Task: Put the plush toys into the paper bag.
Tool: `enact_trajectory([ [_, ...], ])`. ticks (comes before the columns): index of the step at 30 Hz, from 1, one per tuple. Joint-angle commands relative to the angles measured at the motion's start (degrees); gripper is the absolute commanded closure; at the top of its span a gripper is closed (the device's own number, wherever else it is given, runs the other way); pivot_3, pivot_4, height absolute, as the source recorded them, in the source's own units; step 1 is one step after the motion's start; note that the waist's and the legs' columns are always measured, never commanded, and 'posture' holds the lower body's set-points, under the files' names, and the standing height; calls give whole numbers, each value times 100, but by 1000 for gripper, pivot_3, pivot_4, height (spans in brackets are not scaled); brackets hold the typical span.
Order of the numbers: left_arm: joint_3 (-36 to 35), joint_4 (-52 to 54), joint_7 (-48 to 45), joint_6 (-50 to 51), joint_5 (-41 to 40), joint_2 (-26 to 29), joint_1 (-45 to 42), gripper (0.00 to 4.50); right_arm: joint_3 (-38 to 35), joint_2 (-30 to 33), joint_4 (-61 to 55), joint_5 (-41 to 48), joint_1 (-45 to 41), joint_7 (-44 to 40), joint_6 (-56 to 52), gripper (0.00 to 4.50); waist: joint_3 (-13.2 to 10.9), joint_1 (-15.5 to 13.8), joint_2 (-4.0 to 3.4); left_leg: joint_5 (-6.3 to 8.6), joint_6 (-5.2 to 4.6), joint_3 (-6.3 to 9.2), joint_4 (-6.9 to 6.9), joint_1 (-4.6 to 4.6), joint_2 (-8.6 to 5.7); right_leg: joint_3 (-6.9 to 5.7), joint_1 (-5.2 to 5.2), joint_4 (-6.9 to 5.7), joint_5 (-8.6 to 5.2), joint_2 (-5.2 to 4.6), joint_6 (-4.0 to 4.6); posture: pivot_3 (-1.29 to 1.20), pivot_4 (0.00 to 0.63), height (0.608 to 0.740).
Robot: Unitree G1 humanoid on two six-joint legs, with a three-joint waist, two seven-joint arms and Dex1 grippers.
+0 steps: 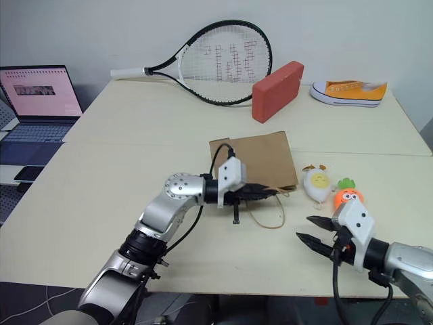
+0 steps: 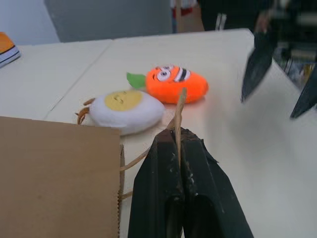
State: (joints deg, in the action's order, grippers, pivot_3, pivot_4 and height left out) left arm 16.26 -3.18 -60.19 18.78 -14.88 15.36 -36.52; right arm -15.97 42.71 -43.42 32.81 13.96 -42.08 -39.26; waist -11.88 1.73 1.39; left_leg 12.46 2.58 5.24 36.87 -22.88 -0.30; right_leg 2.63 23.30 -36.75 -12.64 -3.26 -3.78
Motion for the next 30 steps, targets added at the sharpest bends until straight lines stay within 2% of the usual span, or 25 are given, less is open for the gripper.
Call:
enact_trajectory([
  [1, -264, 359, 81, 534, -432, -39, -142, 4500, 590, -342, 177, -271, -442, 431, 182, 3882, 0, -1, 0, 0, 0, 3, 0, 1, 0, 0, 0, 0, 0, 1, 0, 0, 150, 740],
  [2, -285, 394, 99, 622, -480, -34, -154, 4500, 790, -471, 254, -373, -597, 554, 199, 4281, 0, 1, 0, 0, 0, 5, 0, 0, 0, -2, 0, 0, 0, 2, 0, 0, 150, 740],
  [3, -313, 456, 114, 732, -566, -37, -162, 4500, 1008, -611, 345, -501, -759, 671, 243, 4465, 0, 6, 0, 0, 0, 7, 0, 1, 0, -2, 0, -1, 0, 3, 0, 0, 150, 740],
  [10, -438, 770, 370, 1296, -918, -126, -208, 4500, 2013, -1638, 1312, -1401, -1735, 1432, 828, 4465, 0, 0, 0, 0, 0, 28, -6, -2, -2, -9, 1, -6, 0, 9, 0, 0, 150, 740],
  [16, -486, 904, 612, 1509, -1046, -188, -186, 4500, 2805, -2376, 2539, -2381, -2133, 1844, 1779, 4465, 0, 8, -2, 0, 0, 40, -21, 1, -2, -16, 2, -8, 1, 13, -1, 0, 150, 740],
  [23, -559, 1034, 803, 1719, -1250, -251, -178, 4500, 2752, -3229, 3725, -2857, -2682, 2543, 2103, 4465, 0, 12, -2, -1, 1, 43, -24, 3, -2, -16, 5, -13, 14, 14, -21, 0, 150, 740],
  [30, -687, 1036, 941, 1763, -1313, -178, -216, 4500, 2674, -3331, 3767, -2911, -2567, 2680, 1715, 4465, 1, 8, -3, 0, 1, 45, -32, 3, -2, -17, 5, -11, 14, 14, -21, 0, 150, 740],
])
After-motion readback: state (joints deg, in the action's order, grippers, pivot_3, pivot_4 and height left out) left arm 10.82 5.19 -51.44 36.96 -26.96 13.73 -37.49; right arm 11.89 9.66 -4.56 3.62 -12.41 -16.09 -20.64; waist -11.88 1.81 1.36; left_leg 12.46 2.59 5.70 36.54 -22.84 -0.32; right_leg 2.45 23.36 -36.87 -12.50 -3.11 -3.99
